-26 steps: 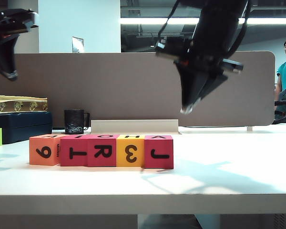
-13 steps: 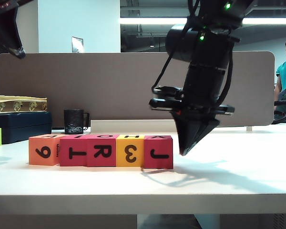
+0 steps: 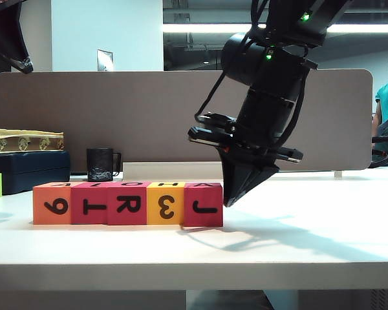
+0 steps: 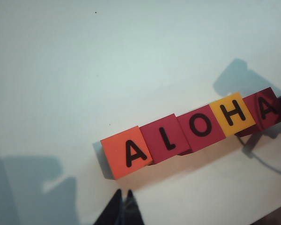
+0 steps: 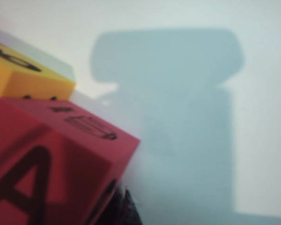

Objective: Select the appropriate blocks from the scattered letter blocks on the table and arrange them in a row to spell out "ALOHA".

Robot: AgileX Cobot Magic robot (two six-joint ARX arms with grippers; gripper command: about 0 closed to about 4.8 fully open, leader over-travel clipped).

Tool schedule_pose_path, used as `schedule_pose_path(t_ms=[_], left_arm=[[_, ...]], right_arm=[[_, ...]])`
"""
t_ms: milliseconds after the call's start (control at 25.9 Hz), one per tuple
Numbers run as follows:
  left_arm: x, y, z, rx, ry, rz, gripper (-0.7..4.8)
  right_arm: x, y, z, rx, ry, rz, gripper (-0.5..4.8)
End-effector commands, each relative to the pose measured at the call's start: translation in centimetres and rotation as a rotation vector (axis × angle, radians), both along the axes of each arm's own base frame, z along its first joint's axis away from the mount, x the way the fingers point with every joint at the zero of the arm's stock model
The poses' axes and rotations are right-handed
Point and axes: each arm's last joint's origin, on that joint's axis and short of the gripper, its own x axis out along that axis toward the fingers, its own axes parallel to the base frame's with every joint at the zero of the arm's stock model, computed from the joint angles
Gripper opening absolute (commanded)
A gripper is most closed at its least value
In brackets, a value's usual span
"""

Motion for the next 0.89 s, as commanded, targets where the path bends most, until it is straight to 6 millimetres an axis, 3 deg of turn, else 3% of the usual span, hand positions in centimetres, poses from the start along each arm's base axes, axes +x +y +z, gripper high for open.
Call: schedule_pose_path(t_ms=[39, 270, 618, 888], left_arm=[[0.0, 0.0, 0.2, -0.001, -0.014, -0.007, -0.06], [0.0, 0.0, 0.2, -0.001, -0.018, -0.008, -0.06], [0.1, 0.0, 0.3, -0.002, -0.027, -0.008, -0.06], [0.0, 0.0, 0.3, -0.002, -0.026, -0.008, -0.06]], right_arm=[[-0.1, -0.2, 0.8, -0.057, -0.057, -0.031, -0.02], [-1.8, -1.0, 3.4, 0.001, 0.0, 0.015, -0.02], [-3.8, 1.7, 3.2, 0.028, 0.038, 0.126, -0.02], [-3.3, 2.4, 2.1, 0.031, 0.032, 0.132, -0.02]])
